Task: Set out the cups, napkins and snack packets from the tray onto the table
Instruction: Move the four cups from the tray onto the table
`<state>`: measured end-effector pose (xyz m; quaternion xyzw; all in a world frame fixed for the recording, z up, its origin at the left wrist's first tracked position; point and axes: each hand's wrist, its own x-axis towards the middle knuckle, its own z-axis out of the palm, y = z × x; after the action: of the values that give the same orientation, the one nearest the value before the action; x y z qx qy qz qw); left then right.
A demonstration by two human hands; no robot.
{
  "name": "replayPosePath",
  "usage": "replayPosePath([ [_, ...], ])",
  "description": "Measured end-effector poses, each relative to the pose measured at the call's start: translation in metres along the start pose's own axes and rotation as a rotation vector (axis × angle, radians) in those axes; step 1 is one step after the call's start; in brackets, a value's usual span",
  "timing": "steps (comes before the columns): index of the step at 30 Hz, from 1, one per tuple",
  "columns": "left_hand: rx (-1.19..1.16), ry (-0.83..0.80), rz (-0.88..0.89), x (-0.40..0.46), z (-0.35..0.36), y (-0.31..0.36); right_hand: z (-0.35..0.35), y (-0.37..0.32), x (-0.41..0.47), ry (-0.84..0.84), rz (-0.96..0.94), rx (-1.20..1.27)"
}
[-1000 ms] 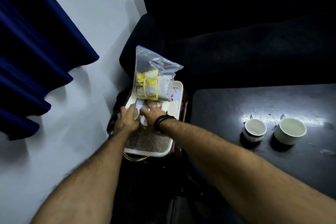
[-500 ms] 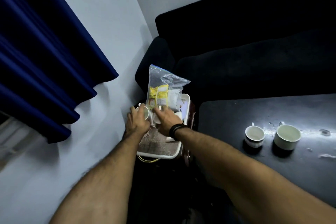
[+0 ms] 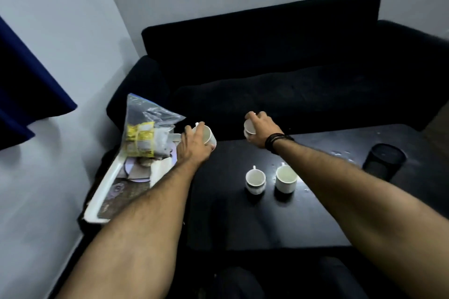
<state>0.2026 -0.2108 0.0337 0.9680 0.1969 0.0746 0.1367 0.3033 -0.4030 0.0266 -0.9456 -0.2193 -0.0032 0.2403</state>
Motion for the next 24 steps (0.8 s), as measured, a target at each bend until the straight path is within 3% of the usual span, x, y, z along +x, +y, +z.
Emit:
replayPosePath([
  [10,0.003,-0.183,0.101,0.034,0.098,0.077,0.019,0.110,0.018,-0.112,0.119,-0.007],
  [24,-0.002,-0.293,0.087,0.045,0.161,0.080,0.082,0.136,0.021,-0.268,0.127,0.002],
])
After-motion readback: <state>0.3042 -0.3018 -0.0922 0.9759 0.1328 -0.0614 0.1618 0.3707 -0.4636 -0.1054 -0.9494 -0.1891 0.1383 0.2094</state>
